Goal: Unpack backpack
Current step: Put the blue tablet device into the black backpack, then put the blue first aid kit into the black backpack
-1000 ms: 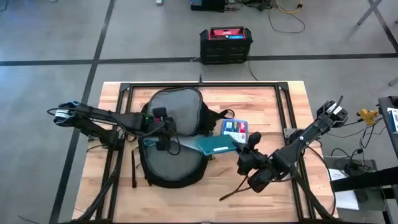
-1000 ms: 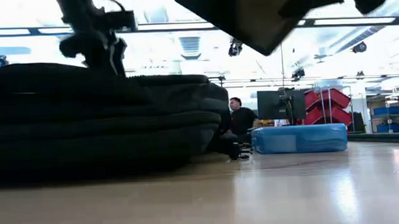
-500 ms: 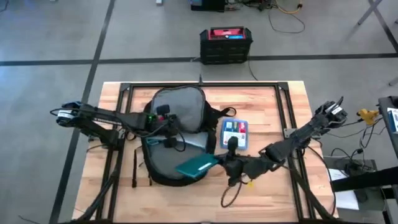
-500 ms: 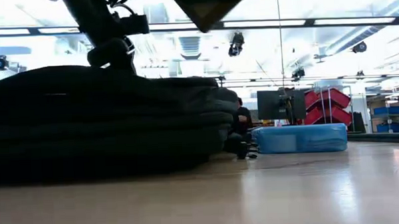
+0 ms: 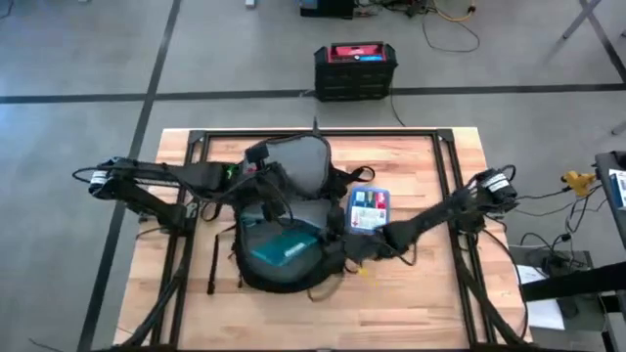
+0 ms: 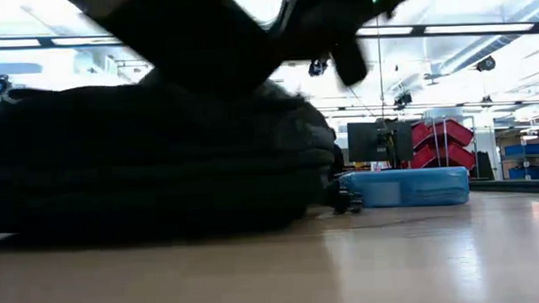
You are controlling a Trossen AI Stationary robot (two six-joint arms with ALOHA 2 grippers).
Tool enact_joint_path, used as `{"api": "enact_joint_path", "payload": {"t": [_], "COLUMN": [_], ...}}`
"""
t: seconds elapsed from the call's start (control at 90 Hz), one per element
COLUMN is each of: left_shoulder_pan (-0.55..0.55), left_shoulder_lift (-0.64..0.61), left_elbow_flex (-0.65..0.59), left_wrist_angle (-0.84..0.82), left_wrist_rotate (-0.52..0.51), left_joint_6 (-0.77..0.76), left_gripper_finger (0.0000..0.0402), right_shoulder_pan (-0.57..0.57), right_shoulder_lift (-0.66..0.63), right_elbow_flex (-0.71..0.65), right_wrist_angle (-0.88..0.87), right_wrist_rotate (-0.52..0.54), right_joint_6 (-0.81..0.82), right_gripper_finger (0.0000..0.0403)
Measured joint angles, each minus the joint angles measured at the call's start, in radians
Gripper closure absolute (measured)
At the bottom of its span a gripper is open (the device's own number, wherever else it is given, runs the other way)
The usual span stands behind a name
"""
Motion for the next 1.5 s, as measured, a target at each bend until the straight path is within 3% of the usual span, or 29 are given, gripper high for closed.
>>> {"api": "enact_joint_path", "payload": {"t": [0.133,0.378,0.478,0.578,0.756,1.011,1.111,1.244,1.5], "left_shoulder_pan": [-0.005,-0.007,-0.007,-0.007,-0.007,-0.009,-0.014,-0.02,-0.051], "left_shoulder_lift": [0.0,0.0,0.012,0.034,0.075,0.103,0.096,0.089,0.09], "left_elbow_flex": [0.055,0.064,0.049,0.037,0.014,0.005,-0.017,-0.085,-0.147], "left_wrist_angle": [-0.017,-0.054,-0.05,-0.044,-0.024,-0.122,-0.156,-0.126,-0.023], "left_wrist_rotate": [0.0,-0.003,-0.008,-0.008,-0.004,0.0,-0.007,-0.007,0.015], "left_joint_6": [0.004,-0.046,-0.054,-0.054,-0.058,-0.157,-0.209,-0.254,-0.247], "left_gripper_finger": [0.0401,0.0401,0.0401,0.0401,0.0401,0.0401,0.0401,0.0401,0.0358], "right_shoulder_pan": [-0.069,-0.139,-0.154,-0.155,-0.138,-0.084,-0.053,-0.027,-0.121], "right_shoulder_lift": [0.052,0.092,0.089,0.09,0.094,0.028,-0.043,-0.188,-0.567], "right_elbow_flex": [-0.001,0.002,0.002,0.014,0.11,0.269,0.229,0.105,-0.227], "right_wrist_angle": [-0.03,-0.24,-0.268,-0.281,-0.319,-0.733,-0.798,-0.819,-0.894], "right_wrist_rotate": [-0.054,0.293,0.345,0.314,0.163,-0.118,-0.159,-0.12,-0.03], "right_joint_6": [0.007,-0.083,-0.08,-0.048,0.04,0.26,0.337,0.496,1.077], "right_gripper_finger": [0.0394,0.0381,0.0348,0.0305,0.0215,0.0113,0.0098,0.0098,0.0125]}}
